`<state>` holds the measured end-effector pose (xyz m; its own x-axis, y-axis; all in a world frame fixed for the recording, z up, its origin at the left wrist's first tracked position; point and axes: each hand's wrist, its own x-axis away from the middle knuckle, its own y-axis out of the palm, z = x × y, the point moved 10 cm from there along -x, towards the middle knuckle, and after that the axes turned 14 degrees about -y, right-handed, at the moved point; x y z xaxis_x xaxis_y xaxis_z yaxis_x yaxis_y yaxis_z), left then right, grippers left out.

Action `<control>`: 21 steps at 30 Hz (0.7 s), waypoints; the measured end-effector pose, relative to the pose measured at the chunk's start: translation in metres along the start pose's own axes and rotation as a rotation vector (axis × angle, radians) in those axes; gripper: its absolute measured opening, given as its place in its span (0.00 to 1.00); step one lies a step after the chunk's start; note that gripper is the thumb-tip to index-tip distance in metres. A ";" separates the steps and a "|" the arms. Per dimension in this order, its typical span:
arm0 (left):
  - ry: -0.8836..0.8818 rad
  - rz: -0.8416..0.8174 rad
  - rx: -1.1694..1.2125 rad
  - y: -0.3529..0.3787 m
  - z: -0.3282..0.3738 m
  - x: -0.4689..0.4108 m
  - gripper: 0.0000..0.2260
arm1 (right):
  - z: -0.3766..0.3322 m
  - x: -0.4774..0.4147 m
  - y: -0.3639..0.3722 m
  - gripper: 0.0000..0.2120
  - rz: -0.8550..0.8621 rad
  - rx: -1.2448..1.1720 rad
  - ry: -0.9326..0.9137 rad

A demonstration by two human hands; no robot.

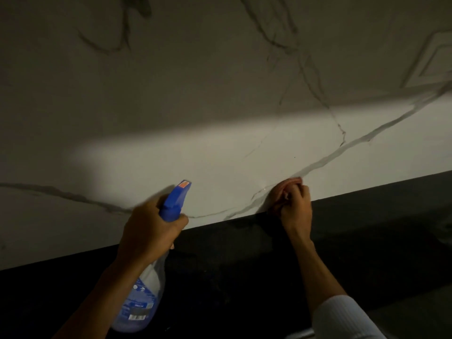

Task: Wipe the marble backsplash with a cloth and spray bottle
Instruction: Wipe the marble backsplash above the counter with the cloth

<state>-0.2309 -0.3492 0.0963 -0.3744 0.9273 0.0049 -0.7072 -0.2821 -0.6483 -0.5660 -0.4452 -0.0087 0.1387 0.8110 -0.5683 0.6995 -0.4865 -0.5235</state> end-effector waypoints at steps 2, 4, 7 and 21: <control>0.012 0.003 0.021 -0.004 0.003 0.000 0.11 | 0.007 -0.011 -0.027 0.16 0.211 -0.077 0.141; 0.034 -0.011 0.060 -0.005 0.009 0.001 0.08 | 0.006 -0.023 -0.049 0.17 0.370 -0.159 0.223; 0.056 -0.020 0.103 -0.003 0.019 0.002 0.05 | -0.016 -0.041 -0.061 0.20 0.450 -0.251 0.209; 0.082 -0.021 0.179 -0.006 0.064 0.002 0.06 | -0.127 -0.063 -0.054 0.20 0.473 -0.355 -0.123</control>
<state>-0.2660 -0.3611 0.1483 -0.3138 0.9482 -0.0495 -0.8125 -0.2951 -0.5027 -0.5237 -0.4294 0.1358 0.4247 0.4789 -0.7683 0.7757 -0.6300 0.0361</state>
